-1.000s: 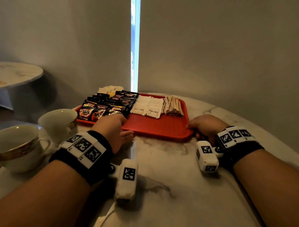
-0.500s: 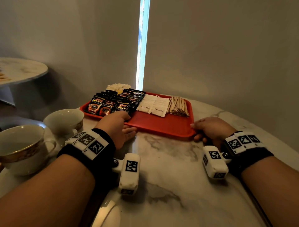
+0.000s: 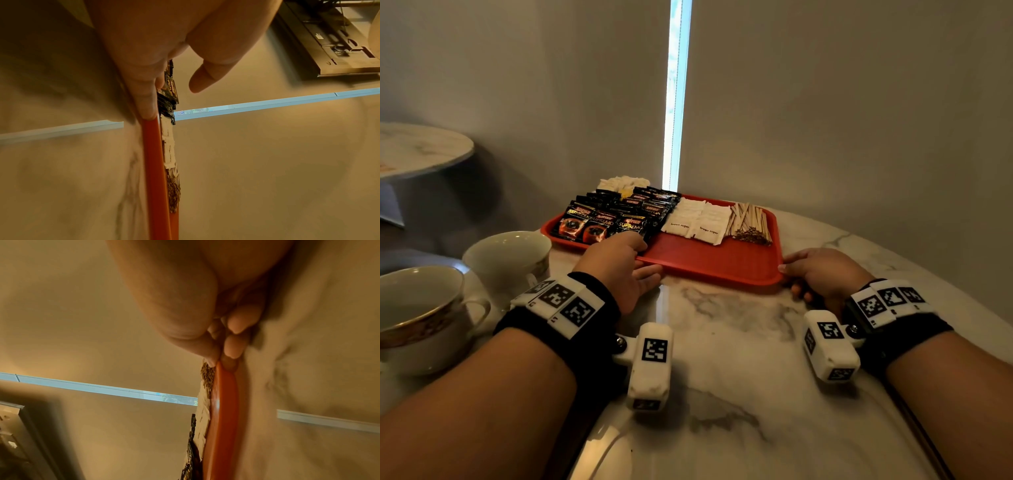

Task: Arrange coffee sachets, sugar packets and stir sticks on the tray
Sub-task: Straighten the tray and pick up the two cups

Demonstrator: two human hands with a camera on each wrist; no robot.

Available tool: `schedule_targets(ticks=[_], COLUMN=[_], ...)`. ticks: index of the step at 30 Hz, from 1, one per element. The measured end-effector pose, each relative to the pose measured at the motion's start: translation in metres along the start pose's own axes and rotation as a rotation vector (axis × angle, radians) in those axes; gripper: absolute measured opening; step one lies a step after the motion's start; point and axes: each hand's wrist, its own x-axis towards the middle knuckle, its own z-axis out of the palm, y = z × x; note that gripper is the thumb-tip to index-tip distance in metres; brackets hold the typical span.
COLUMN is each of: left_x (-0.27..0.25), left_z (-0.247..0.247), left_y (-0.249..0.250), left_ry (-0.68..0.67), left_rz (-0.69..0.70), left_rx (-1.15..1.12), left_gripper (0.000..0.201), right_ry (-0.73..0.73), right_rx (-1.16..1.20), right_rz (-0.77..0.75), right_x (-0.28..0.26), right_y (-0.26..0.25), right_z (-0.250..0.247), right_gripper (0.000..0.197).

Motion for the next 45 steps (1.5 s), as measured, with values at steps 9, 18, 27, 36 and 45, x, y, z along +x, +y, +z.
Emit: schedule_targets(ticks=[9,18,27,36,45], left_x=[0.0009,0.0036,0.0033,0.0029,-0.0006], left_z=[0.001,-0.0012,-0.0003,0.0001,0.0013], left_y=[-0.0024,-0.0023,-0.0031,-0.001,-0.0005], left_ry=[-0.024,-0.022,-0.014,-0.002,-0.012], left_rz=[0.013,0.021,0.016,-0.004,-0.026], left_rx=[0.044,0.049,0.068,0.084,0.11], left_gripper=[0.012,0.025,0.023,0.022,0.027], right_ry=[0.021,0.019,0.007,0.011,0.01], right_rx=[0.041,0.059,0.082,0.113,0.144], right_rz=[0.057,0.056,0.054,0.096,0.111], right_x=[0.003,0.0016,-0.0026,-0.0027,-0.0014], right_y=[0.0008,-0.0003,-0.0015,-0.0016,-0.0007], right_z=[-0.0031,-0.0032,-0.0026,-0.0008,-0.0024], right_gripper=[0.007,0.008,0.005,0.024,0.02])
